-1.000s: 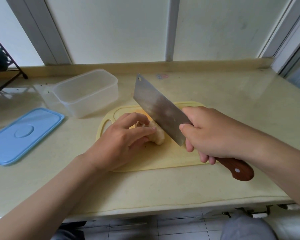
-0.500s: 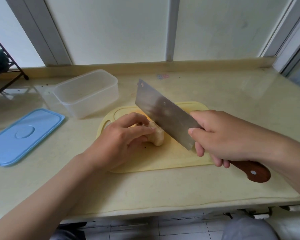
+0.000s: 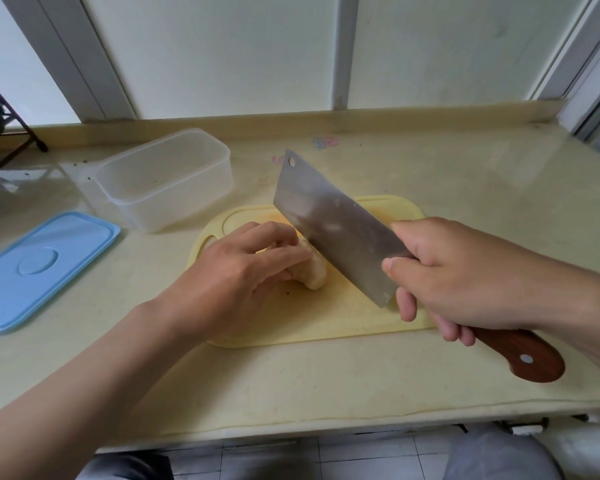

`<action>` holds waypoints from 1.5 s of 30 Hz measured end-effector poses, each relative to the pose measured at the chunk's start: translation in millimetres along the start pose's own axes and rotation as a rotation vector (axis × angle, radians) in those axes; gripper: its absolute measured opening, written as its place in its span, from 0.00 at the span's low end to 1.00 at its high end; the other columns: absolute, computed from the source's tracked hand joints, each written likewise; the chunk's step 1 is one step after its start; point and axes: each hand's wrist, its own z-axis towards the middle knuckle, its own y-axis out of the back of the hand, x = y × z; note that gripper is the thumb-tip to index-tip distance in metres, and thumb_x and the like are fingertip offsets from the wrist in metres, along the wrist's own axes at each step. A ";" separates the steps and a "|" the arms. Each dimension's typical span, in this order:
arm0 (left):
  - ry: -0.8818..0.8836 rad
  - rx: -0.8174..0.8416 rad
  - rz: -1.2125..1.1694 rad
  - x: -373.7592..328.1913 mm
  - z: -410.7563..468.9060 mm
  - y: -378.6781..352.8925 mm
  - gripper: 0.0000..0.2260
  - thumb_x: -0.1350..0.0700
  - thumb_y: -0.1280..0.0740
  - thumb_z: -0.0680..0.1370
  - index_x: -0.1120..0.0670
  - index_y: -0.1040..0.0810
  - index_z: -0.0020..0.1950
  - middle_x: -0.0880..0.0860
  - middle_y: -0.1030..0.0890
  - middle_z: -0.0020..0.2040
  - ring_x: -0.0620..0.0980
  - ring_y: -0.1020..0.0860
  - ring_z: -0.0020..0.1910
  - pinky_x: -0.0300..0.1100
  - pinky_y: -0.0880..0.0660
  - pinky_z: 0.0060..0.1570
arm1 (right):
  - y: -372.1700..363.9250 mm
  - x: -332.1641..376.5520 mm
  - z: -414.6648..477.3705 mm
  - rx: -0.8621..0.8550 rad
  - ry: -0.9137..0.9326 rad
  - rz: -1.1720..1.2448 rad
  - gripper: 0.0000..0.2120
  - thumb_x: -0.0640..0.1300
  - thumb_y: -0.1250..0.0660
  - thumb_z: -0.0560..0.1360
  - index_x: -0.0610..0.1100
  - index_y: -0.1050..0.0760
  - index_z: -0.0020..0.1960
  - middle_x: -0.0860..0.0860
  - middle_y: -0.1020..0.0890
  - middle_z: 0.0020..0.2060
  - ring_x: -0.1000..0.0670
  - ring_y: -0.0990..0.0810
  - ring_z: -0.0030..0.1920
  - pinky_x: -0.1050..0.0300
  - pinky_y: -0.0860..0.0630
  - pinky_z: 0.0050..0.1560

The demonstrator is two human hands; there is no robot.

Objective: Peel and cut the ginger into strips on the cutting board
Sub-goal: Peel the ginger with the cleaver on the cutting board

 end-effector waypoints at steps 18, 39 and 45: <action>-0.012 0.002 0.040 -0.6 1.7 -0.5 0.12 0.61 0.34 0.80 0.57 0.17 0.62 0.57 0.20 0.58 0.57 0.20 0.51 0.52 0.22 0.47 | 0.9 18.6 29.7 0.009 0.028 -0.055 0.06 0.37 0.46 0.82 0.38 0.31 0.50 0.39 0.16 0.37 0.51 0.26 0.19 0.58 0.27 0.23; -0.038 0.100 0.119 -9.0 12.1 16.2 0.16 0.51 0.37 0.80 0.56 0.17 0.61 0.55 0.20 0.54 0.57 0.19 0.45 0.44 0.21 0.46 | 6.2 5.9 20.6 0.065 0.030 -0.023 0.11 0.36 0.47 0.79 0.43 0.28 0.55 0.39 0.15 0.36 0.47 0.27 0.22 0.58 0.26 0.24; -0.043 0.051 0.103 -5.7 9.5 11.1 0.12 0.55 0.33 0.78 0.57 0.18 0.60 0.56 0.20 0.55 0.59 0.20 0.46 0.50 0.21 0.43 | 7.5 -0.4 12.4 0.066 0.038 -0.024 0.07 0.39 0.46 0.84 0.45 0.30 0.51 0.43 0.17 0.33 0.52 0.28 0.20 0.58 0.27 0.23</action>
